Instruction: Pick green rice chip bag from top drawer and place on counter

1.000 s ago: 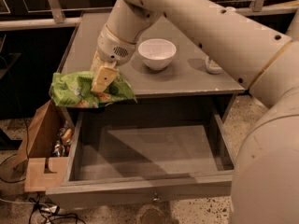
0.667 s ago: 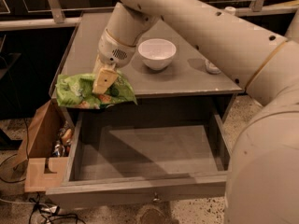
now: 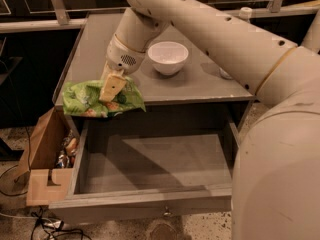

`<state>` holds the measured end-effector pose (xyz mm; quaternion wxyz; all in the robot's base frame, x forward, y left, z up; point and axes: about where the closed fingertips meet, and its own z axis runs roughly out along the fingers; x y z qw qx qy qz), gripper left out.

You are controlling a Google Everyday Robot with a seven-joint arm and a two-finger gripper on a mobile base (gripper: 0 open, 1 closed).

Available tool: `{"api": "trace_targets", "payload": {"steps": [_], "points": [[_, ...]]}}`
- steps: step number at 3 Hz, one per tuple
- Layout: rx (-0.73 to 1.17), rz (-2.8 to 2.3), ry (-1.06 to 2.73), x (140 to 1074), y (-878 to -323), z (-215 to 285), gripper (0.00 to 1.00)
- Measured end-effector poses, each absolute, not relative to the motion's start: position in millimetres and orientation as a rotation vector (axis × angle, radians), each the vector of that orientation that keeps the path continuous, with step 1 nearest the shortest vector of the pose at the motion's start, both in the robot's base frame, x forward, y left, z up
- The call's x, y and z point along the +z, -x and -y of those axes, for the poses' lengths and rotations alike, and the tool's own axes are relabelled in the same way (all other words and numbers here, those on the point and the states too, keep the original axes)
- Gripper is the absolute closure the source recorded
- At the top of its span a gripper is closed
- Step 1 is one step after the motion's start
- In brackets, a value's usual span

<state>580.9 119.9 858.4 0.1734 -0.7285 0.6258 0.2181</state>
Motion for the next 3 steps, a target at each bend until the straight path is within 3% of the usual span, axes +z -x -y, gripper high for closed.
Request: {"api": "trace_targets", "payload": {"steps": [3], "points": [[0.663,-1.694,2.044,897,-592,-112,1.00]]}}
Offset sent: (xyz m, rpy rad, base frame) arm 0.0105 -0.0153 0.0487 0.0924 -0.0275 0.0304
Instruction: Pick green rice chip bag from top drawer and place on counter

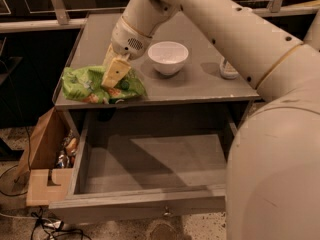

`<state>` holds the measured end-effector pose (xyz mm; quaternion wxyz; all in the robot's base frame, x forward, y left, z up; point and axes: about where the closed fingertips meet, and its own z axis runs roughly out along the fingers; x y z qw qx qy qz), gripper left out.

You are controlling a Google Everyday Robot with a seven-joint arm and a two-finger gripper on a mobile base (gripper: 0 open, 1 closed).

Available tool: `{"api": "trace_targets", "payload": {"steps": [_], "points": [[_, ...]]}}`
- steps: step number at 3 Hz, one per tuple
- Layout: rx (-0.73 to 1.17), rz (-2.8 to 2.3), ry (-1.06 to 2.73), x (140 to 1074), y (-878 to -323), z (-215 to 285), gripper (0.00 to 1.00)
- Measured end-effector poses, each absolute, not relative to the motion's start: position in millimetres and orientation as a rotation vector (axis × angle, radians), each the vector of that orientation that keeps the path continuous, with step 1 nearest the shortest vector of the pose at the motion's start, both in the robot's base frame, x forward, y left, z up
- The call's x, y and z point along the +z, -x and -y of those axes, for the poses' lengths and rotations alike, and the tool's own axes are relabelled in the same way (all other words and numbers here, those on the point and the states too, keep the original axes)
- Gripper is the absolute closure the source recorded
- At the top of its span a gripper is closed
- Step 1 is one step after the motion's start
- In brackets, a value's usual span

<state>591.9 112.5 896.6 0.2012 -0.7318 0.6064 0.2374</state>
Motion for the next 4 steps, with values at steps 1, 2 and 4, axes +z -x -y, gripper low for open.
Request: {"api": "trace_targets", "payload": {"steps": [1,2,4], "points": [[0.671,-1.669,2.037,905,-612,-123,1.00],[0.669,-1.641,2.043,916,-628,-137,1.00],[0.649,-1.660,2.058,899,-644,-147,1.00]]}}
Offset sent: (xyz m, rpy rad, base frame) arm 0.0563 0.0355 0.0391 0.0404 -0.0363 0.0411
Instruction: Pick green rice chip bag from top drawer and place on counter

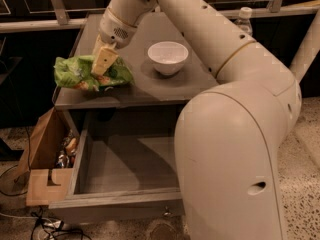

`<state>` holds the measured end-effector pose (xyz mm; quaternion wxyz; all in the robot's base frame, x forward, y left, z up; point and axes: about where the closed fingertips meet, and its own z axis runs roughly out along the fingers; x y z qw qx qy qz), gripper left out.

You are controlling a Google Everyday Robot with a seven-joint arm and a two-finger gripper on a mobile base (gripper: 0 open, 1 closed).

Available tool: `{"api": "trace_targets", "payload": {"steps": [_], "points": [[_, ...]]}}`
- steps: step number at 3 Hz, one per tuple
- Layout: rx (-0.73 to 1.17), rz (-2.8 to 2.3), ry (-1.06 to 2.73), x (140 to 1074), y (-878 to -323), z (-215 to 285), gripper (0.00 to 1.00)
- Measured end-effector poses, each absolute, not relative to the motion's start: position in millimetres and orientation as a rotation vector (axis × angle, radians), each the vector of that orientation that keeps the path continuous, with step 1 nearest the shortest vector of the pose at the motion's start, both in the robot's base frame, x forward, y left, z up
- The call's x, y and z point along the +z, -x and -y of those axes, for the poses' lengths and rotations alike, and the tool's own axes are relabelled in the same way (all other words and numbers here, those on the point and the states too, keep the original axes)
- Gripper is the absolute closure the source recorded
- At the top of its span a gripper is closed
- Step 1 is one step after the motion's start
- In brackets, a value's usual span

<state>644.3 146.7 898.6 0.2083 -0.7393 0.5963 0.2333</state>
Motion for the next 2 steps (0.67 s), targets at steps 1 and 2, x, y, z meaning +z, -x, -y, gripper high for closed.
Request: {"api": "trace_targets", "payload": {"steps": [1,2], "points": [[0.672,-1.673,2.052,877,-654,-143,1.00],[0.715,-1.675,2.035,860,-661,-140,1.00]]}}
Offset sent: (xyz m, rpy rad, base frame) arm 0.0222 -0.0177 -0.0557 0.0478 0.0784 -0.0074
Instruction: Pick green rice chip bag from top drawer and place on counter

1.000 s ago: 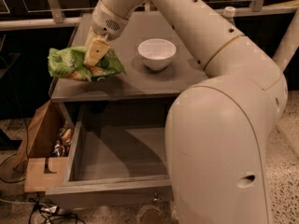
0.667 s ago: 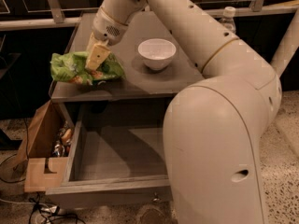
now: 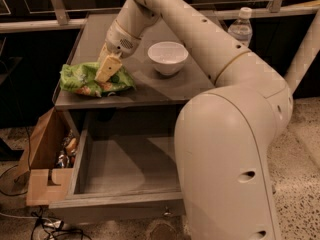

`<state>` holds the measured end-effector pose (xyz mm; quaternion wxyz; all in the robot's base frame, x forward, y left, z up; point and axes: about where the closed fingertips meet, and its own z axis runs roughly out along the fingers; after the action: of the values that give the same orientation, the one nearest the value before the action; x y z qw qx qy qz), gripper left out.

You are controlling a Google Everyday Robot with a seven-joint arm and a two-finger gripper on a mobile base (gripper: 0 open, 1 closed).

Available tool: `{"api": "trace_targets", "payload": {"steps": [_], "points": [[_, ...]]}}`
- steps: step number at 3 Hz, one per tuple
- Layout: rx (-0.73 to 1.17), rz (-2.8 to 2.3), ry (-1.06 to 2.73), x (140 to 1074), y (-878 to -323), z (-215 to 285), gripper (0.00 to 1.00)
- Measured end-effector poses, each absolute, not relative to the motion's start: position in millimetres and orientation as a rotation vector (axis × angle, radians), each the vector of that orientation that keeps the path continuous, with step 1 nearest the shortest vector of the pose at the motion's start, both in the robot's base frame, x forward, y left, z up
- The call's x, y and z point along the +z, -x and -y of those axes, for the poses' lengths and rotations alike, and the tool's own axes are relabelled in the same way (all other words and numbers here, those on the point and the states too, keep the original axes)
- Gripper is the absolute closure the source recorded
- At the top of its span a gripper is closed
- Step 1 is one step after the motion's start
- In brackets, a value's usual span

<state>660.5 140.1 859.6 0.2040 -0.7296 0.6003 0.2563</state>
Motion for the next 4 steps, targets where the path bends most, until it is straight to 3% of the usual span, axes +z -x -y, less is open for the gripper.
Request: {"api": "trace_targets", "payload": {"steps": [1,4], "points": [[0.717,-1.675,2.034,862.3,-660.8,-140.0,0.83],[0.717,-1.675,2.034,862.3,-660.8,-140.1,0.13]]}}
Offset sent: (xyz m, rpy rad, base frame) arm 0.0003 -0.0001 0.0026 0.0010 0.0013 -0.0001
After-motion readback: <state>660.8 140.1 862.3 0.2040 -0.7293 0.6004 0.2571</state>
